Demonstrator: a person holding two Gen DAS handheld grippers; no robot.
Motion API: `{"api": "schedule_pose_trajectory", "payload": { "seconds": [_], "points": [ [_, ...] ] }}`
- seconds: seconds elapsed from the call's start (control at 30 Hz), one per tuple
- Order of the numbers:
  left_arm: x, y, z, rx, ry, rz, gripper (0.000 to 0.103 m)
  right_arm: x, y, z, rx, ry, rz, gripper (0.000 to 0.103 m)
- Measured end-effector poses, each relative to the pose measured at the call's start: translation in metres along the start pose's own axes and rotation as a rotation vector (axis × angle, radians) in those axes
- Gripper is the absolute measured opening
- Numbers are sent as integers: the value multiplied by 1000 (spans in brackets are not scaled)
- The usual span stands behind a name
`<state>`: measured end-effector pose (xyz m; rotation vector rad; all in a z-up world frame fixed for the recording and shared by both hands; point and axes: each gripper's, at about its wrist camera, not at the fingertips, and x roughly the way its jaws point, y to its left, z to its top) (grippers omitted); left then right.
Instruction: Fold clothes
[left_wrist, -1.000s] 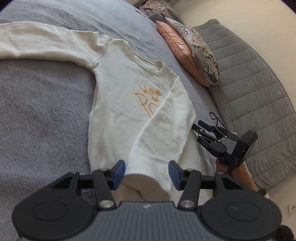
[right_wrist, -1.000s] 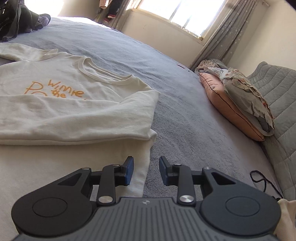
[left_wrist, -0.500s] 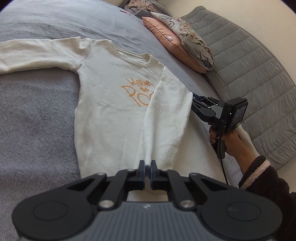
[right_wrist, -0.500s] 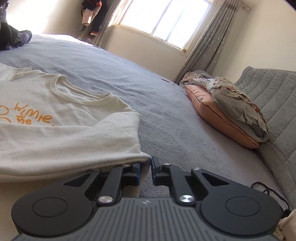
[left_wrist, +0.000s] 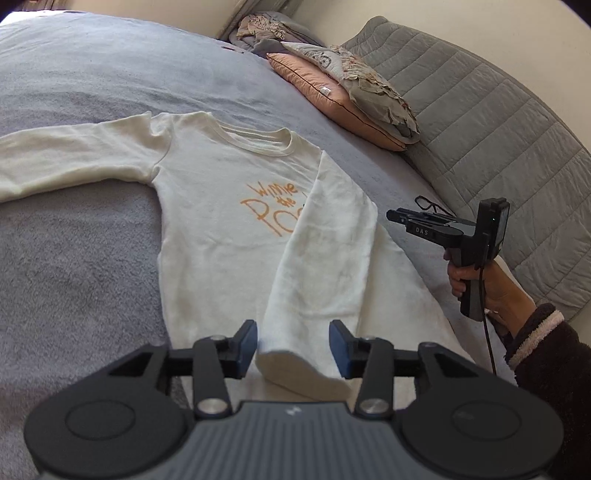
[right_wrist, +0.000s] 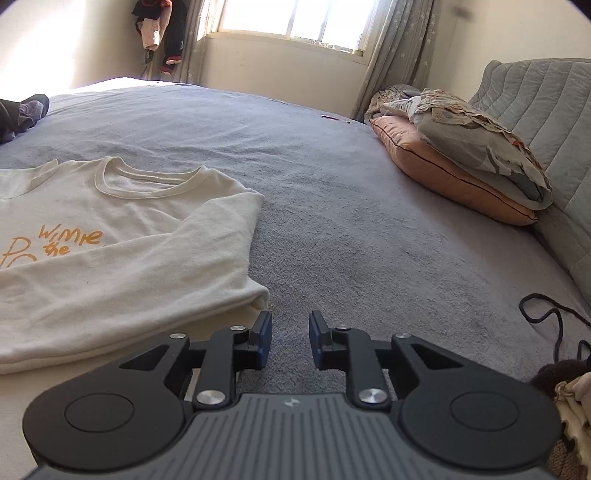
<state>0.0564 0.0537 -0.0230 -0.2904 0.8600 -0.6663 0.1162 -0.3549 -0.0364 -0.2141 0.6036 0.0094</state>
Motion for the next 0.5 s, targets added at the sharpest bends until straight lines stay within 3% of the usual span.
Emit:
{"api": "schedule_pose_trajectory", "payload": {
  "seconds": [0.2,0.4,0.5],
  "points": [
    [8,-6,10,10,-107,-77,43,-12,0,14,115,-54,35,21],
    [52,-24,-7,112,2,-129,43,15,43,36,157,-31,144,21],
    [61,-27,-20,180,31,-128,43,38,46,44,158,5,129,20]
  ]
}}
